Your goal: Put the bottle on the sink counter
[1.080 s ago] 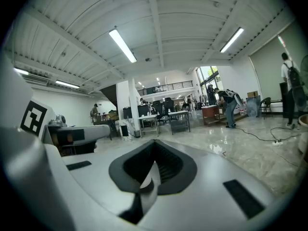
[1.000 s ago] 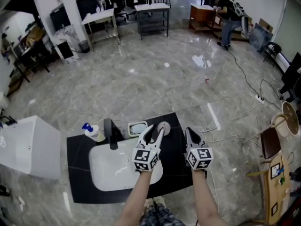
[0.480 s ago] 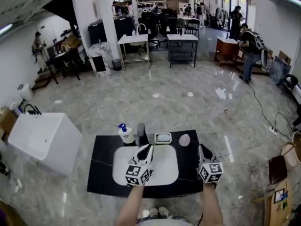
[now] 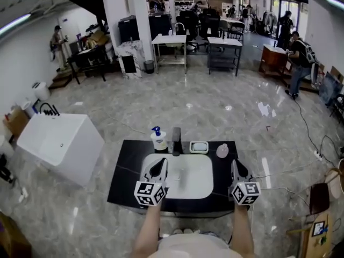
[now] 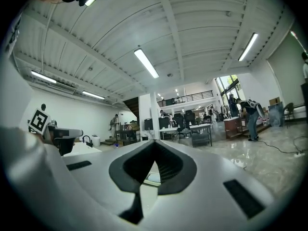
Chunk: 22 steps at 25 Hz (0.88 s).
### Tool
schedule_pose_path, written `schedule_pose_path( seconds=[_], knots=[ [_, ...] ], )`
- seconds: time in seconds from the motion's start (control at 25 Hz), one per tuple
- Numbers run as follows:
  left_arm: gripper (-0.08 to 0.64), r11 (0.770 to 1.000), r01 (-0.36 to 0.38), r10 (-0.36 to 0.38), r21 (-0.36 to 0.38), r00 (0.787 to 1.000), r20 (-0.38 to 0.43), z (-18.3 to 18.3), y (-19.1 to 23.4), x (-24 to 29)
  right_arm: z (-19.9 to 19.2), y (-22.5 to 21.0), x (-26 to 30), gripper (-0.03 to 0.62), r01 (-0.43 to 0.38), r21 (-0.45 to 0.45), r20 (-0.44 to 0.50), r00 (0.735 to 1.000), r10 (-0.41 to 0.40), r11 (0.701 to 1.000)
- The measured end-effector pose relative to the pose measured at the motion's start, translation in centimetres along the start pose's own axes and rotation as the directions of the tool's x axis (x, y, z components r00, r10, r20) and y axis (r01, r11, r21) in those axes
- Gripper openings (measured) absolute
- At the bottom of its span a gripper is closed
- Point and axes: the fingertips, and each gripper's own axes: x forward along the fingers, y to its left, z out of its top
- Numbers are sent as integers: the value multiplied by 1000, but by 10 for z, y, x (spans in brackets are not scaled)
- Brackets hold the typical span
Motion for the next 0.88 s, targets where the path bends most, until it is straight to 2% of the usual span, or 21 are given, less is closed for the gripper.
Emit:
schedule_pose_path(
  seconds=[0.32,0.56,0.88],
  knots=[
    [26,998,-61,61,-2,998,15,9,28,-29,10,20,-4,14,-1,28,35,999,0,1000],
    [26,997,-72,72,-5,997,9,5,35,-37,7,27,-2,15,-16,25,33,999,15,1000],
    [26,997,-72,72,-13,997,0,4,36,-42,6,22,-9,14,29,-11,16,999,-29,1000]
  ],
)
